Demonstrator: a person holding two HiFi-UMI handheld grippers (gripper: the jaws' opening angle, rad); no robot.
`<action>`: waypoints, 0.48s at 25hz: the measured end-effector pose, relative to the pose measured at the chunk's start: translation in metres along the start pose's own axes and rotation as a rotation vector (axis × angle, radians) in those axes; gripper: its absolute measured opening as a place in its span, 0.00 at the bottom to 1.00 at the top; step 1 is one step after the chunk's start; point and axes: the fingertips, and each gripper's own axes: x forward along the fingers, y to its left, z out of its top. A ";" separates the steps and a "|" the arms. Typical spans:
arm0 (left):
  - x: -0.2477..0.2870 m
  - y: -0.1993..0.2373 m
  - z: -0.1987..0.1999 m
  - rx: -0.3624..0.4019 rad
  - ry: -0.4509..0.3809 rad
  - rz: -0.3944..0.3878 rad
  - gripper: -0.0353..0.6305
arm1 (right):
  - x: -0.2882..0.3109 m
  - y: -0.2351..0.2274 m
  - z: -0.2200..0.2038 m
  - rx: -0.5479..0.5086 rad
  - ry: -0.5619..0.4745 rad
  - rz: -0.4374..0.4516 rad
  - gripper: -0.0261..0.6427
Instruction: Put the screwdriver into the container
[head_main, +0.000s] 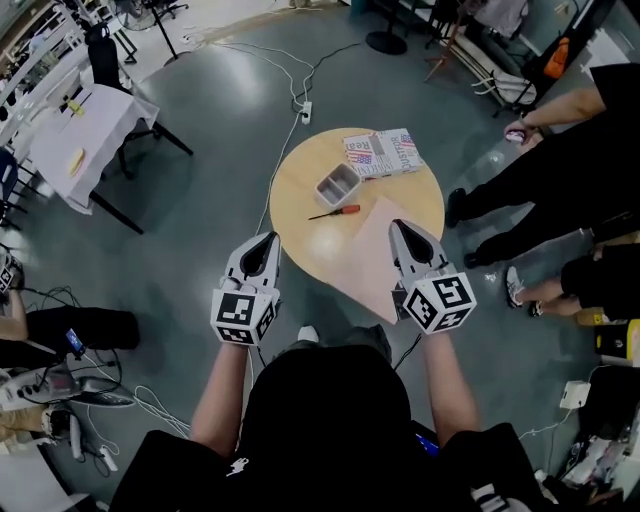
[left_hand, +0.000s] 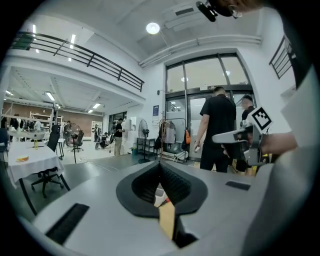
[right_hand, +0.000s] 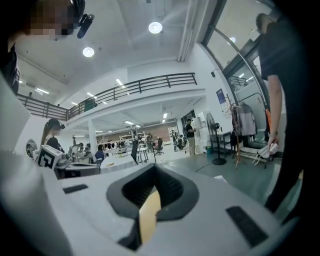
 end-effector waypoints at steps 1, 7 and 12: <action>0.000 0.003 -0.001 -0.002 0.003 -0.002 0.06 | 0.002 0.001 -0.001 0.000 0.005 -0.004 0.04; 0.016 0.013 -0.015 0.003 0.042 0.005 0.06 | 0.015 -0.016 -0.011 0.021 0.035 -0.012 0.04; 0.046 0.002 -0.018 -0.002 0.075 -0.004 0.06 | 0.028 -0.039 -0.016 0.032 0.046 0.019 0.04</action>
